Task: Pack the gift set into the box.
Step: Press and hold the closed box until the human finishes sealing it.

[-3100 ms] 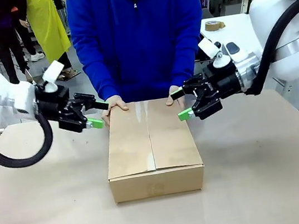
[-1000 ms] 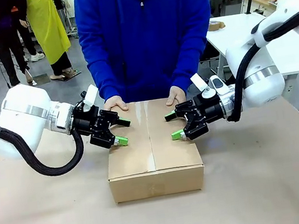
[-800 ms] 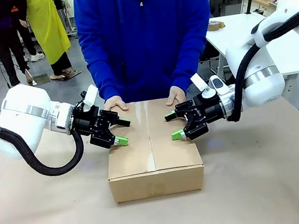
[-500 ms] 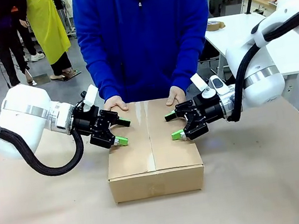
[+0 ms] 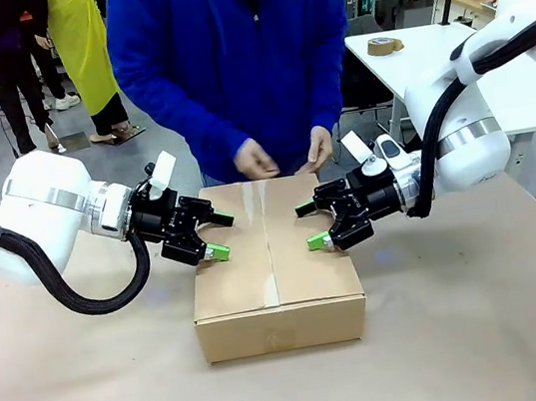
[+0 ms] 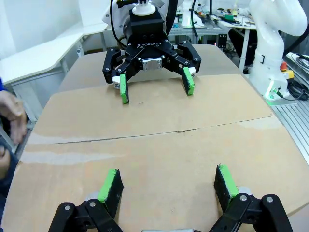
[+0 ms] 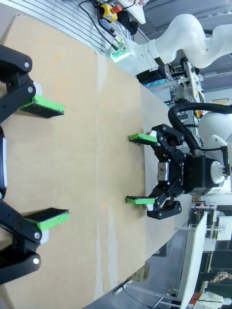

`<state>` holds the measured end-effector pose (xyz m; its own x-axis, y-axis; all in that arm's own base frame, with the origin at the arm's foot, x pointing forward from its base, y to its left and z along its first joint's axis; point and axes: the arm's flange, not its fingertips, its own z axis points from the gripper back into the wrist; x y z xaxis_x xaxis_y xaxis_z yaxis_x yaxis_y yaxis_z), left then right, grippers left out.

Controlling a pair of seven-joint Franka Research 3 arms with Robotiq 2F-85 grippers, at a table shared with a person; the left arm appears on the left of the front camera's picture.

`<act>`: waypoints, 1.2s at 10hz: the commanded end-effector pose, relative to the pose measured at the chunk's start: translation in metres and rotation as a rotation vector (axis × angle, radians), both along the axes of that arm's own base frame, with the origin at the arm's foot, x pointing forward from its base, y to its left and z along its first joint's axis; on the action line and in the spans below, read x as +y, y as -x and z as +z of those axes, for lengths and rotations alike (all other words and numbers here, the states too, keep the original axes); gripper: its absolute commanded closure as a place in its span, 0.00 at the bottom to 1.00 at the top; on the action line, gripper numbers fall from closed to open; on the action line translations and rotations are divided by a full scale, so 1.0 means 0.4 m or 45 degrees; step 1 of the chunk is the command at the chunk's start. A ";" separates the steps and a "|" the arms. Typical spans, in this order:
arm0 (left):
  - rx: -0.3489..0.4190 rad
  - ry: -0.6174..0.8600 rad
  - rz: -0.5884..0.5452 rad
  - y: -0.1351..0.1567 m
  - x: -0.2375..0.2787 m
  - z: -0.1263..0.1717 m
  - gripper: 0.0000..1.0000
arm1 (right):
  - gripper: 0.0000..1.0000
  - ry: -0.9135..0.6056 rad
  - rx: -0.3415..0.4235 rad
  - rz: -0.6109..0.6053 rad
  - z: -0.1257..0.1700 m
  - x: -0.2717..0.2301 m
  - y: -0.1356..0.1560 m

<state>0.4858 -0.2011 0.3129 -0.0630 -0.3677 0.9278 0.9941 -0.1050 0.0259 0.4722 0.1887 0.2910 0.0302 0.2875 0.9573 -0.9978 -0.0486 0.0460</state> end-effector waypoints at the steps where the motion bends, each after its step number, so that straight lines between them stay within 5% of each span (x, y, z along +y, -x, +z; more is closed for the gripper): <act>1: 0.001 -0.005 -0.002 0.002 0.000 -0.002 0.00 | 0.00 -0.004 -0.014 -0.003 0.001 -0.001 -0.003; 12: 0.001 -0.005 -0.002 0.002 0.000 -0.002 0.00 | 0.00 -0.004 -0.014 -0.003 0.001 -0.001 -0.003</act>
